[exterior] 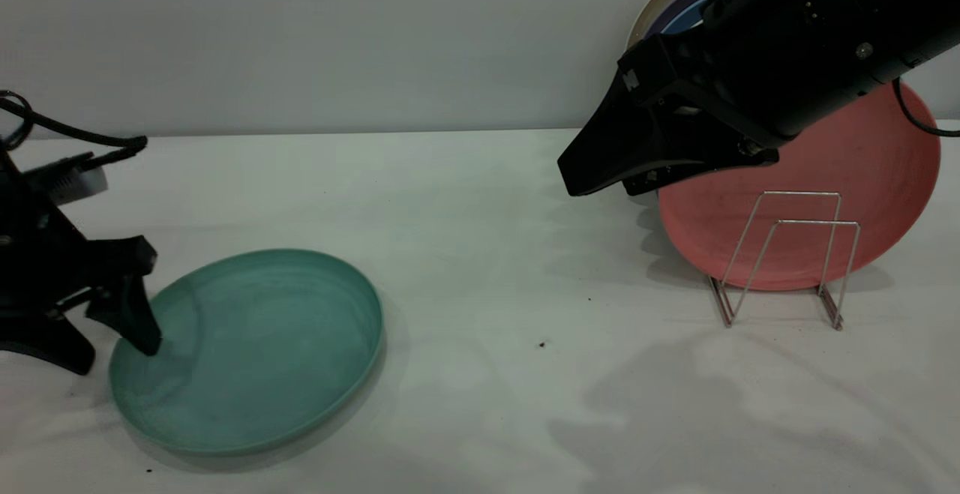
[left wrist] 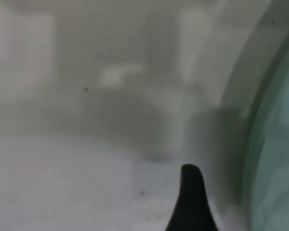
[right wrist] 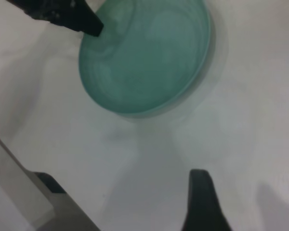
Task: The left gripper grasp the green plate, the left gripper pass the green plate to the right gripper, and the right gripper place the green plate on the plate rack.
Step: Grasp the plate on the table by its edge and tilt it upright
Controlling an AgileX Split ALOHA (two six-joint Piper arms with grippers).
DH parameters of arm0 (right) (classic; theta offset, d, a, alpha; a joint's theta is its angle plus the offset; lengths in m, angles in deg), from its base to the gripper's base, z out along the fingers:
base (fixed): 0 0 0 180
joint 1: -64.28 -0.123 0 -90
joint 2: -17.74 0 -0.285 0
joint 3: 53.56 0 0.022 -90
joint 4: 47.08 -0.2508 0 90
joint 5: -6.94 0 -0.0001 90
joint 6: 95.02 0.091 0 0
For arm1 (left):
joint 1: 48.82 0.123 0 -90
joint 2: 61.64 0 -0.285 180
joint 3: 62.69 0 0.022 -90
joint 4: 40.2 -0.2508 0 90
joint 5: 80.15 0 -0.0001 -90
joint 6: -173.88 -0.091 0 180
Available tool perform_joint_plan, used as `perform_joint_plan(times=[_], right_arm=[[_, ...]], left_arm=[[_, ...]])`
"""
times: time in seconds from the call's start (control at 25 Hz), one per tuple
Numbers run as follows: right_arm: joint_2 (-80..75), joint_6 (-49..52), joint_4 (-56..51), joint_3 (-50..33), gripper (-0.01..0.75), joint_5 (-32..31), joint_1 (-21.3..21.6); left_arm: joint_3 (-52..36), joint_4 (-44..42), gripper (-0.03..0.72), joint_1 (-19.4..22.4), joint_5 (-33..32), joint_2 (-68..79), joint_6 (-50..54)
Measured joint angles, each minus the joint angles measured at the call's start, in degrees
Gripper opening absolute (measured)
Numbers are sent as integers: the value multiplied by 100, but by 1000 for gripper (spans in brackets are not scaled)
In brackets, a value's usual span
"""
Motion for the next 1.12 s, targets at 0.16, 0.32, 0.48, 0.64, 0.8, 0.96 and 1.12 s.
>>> perform_joint_plan(times=[0.16,0.32,0.48,0.64,0.8,0.96,1.12], right_arm=[[0,0,-2,0,511,0,0],[-12,0,-2,0,511,0,0],[-71,6,-7,0,511,0,0],[-71,188,-14,0,511,-77,0],[-71,297,-18,26,511,-100,12],[-172,370,-127,57,511,-254,318],[-625,414,-146,262,511,-892,877]], left_arm=[[0,711,582,-2,43,141,-638],[0,1337,517,-13,43,290,-1206],[11,1592,395,-19,48,383,-1438],[11,1629,157,-19,38,421,-1472],[68,1646,35,-19,-241,410,-1512],[303,1646,19,-19,-904,286,-1871],[545,1941,18,-19,-1503,35,-2564]])
